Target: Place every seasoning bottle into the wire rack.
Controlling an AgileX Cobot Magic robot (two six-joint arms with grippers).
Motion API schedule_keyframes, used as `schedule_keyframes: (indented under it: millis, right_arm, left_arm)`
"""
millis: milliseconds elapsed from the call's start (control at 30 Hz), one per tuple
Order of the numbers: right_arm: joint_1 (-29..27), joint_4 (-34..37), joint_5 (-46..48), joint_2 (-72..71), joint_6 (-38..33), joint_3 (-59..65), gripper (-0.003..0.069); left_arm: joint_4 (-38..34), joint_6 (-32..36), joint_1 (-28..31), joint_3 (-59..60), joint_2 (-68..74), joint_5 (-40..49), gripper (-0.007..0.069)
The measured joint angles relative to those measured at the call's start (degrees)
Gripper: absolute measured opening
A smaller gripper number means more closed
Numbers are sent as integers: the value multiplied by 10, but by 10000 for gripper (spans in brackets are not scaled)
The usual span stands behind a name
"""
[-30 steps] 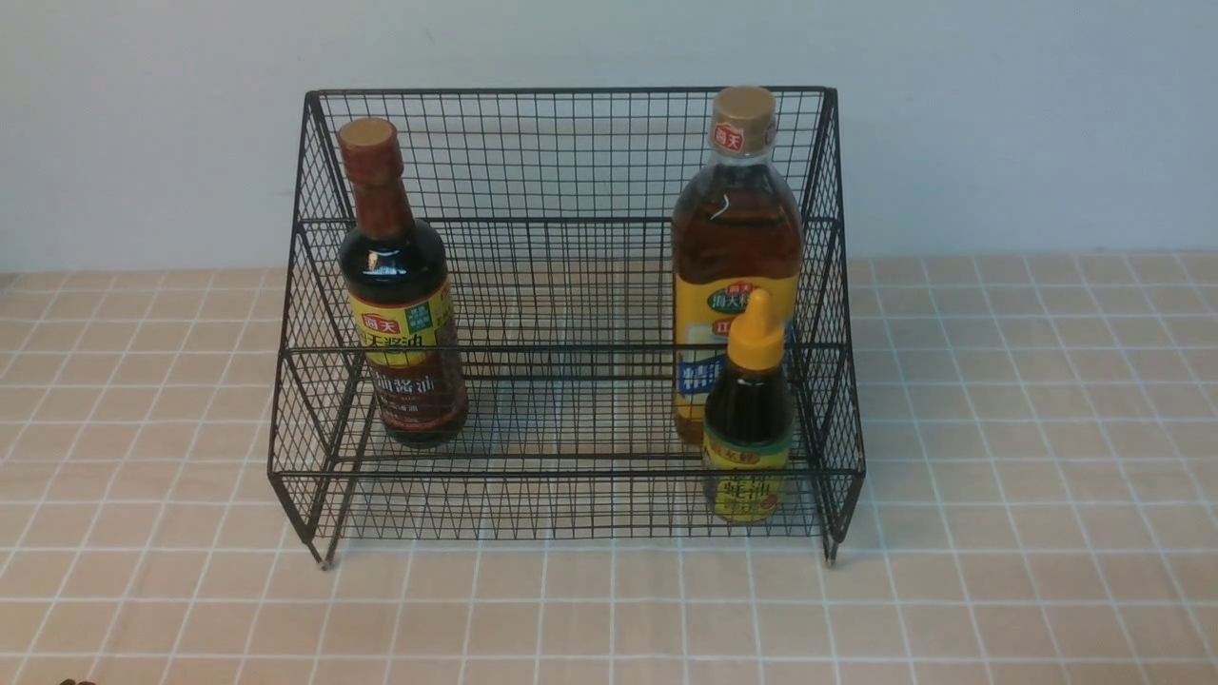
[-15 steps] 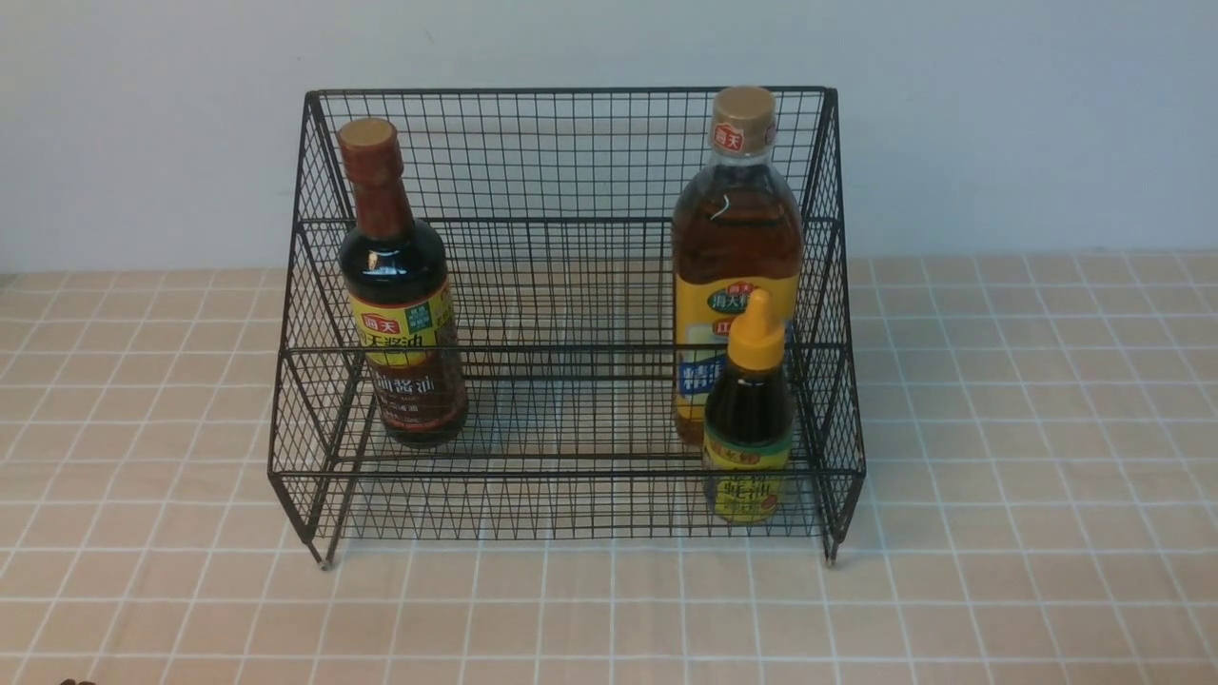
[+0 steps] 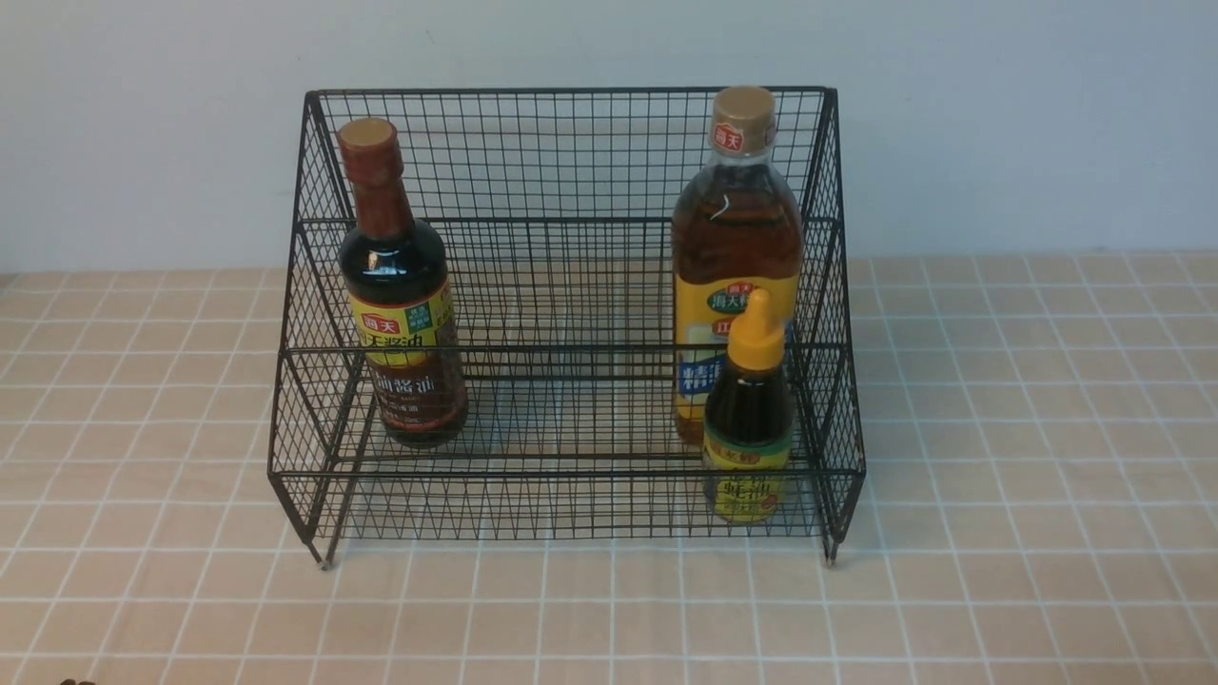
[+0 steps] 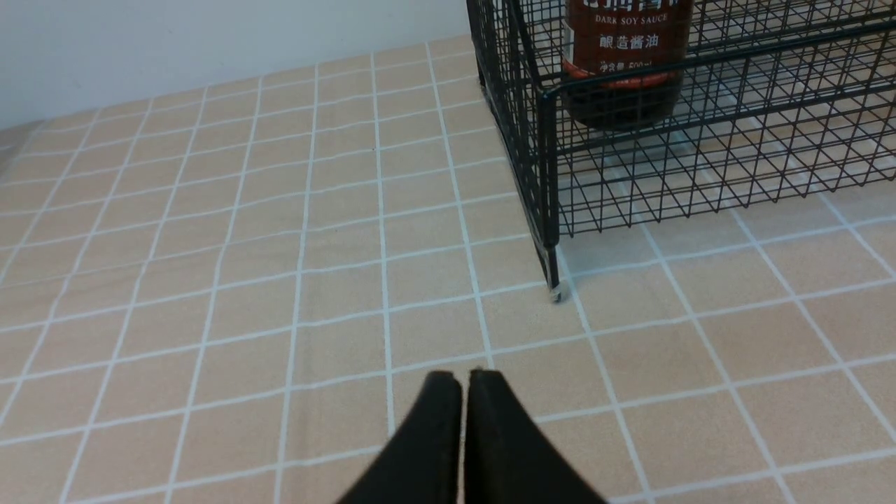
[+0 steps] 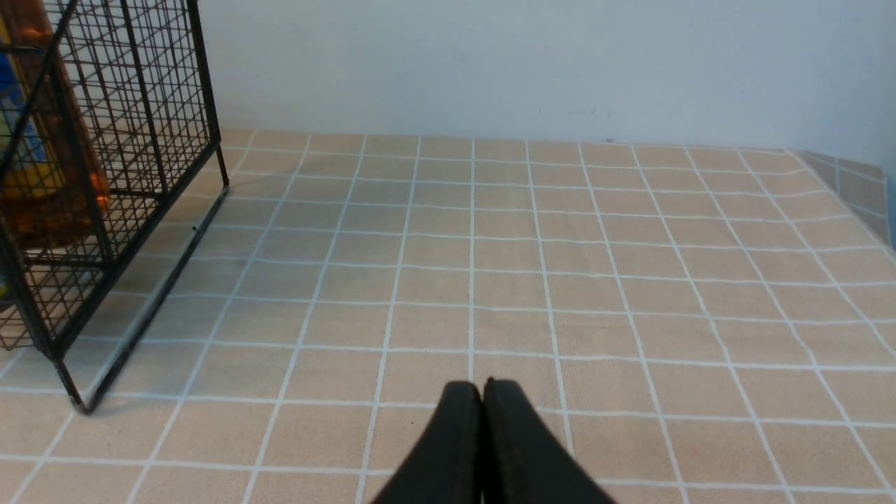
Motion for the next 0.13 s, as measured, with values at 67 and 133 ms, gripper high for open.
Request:
schedule_keyframes:
  millis: [67,133]
  right_arm:
    - [0,0,0,0,0,0,-14]
    - [0,0,0,0,0,0,-14]
  left_arm:
    - [0,0,0,0,0,0,-7]
    - [0,0,0,0,0,0,-7]
